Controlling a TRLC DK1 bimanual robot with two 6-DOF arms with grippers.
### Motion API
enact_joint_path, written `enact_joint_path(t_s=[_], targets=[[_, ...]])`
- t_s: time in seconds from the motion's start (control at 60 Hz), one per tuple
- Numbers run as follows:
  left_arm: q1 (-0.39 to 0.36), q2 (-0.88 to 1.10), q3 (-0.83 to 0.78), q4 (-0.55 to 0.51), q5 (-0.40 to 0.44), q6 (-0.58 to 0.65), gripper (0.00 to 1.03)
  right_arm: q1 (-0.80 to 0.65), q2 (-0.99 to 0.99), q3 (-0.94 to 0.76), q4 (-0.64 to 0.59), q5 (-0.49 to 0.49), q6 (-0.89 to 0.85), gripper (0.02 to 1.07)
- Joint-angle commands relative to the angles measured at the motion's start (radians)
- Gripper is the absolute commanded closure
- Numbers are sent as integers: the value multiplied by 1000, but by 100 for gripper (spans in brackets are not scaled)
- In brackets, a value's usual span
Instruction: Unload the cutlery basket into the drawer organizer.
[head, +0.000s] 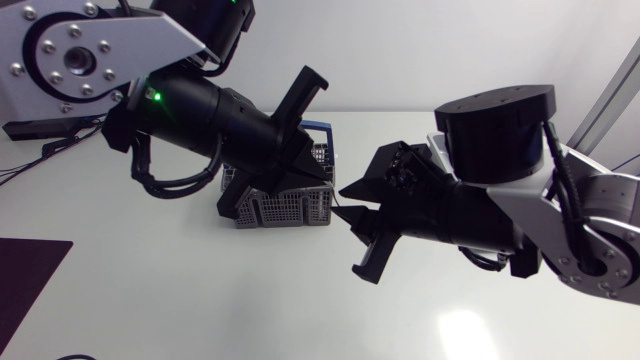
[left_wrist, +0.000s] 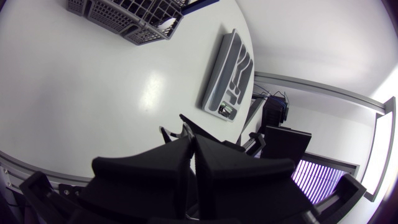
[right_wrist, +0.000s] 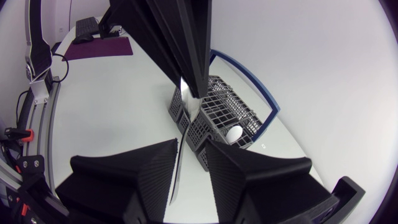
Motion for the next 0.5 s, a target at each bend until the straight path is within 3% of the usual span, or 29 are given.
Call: enact_joint_path(t_s=[0.0,0.233,0.483], targets=[[-2,6,5,6,9,-38,99,10,17,22,10,3,22,86],[-1,3,2,6,11,-39,99,14,26,25,-6,-7,22,101],[4,-10,-6,7,9,-42,99,13,26,28,-22,-12,27,101]])
